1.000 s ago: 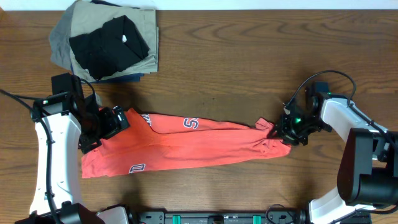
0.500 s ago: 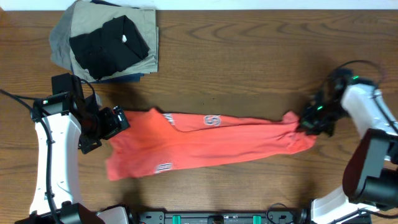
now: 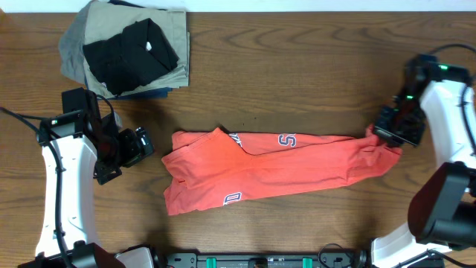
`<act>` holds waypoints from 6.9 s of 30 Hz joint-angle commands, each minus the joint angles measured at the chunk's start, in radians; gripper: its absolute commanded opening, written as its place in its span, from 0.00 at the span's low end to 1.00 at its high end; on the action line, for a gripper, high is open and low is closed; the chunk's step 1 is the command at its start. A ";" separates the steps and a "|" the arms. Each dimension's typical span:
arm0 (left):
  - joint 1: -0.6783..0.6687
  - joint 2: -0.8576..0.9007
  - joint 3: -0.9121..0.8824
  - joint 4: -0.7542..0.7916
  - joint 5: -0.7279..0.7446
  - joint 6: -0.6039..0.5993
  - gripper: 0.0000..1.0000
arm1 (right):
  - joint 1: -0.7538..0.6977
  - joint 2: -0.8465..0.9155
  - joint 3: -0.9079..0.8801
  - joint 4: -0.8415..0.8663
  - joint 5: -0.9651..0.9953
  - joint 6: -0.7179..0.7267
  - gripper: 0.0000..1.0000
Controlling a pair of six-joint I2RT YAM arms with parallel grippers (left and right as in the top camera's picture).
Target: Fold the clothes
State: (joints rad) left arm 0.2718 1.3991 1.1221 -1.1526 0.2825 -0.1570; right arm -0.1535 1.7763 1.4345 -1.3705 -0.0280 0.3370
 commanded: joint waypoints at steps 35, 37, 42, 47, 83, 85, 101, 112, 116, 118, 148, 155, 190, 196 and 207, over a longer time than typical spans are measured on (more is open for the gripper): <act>-0.003 0.008 -0.070 0.024 0.002 0.006 0.98 | 0.684 0.002 -0.112 0.239 -0.051 0.254 0.05; -0.003 0.008 -0.070 0.024 0.002 0.006 0.98 | 0.691 0.002 -0.124 0.245 -0.060 0.254 0.04; -0.003 0.008 -0.070 0.024 0.002 0.006 0.98 | 0.716 0.002 -0.155 0.291 -0.112 0.254 0.03; -0.003 0.008 -0.070 0.024 0.002 0.006 0.98 | 0.741 0.002 -0.201 0.342 -0.153 0.260 0.05; -0.003 0.008 -0.071 0.024 0.002 0.006 0.98 | 0.669 0.002 -0.160 0.233 -0.167 0.096 0.32; -0.003 0.008 -0.070 0.024 0.002 0.006 0.98 | 0.689 0.002 -0.193 0.291 -0.189 0.096 0.29; -0.003 0.008 -0.070 0.024 0.002 0.006 0.98 | 0.695 0.045 -0.306 0.641 -0.219 0.104 0.34; -0.003 0.008 -0.071 0.024 0.001 0.006 0.98 | 0.600 0.074 -0.206 0.491 -0.096 0.117 0.05; -0.003 0.008 -0.071 0.024 0.001 0.006 0.98 | 0.544 0.057 -0.044 0.279 -0.096 0.085 0.07; -0.003 0.008 -0.071 0.024 0.001 0.006 0.98 | 0.524 0.047 0.026 0.203 -0.095 0.048 0.12; -0.003 0.008 -0.071 0.024 0.001 0.006 0.98 | 0.566 0.029 -0.327 0.486 -0.478 -0.104 0.17; -0.003 0.008 -0.071 0.024 0.001 0.006 0.98 | 0.563 0.094 -0.362 0.679 -0.459 -0.013 0.13; -0.003 0.008 -0.071 0.024 0.001 0.006 0.98 | 0.747 0.081 -0.316 0.358 -0.195 0.054 0.32; -0.003 0.008 -0.071 0.024 0.001 0.006 0.98 | 0.714 0.080 -0.149 0.157 -0.015 0.085 0.33; -0.003 0.008 -0.071 0.024 0.001 0.006 0.98 | 0.511 0.079 0.075 -0.073 0.181 0.111 0.78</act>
State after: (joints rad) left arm 0.2718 1.4010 1.0550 -1.1252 0.2829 -0.1566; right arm 0.4183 1.8576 1.5055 -1.4330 0.1001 0.4175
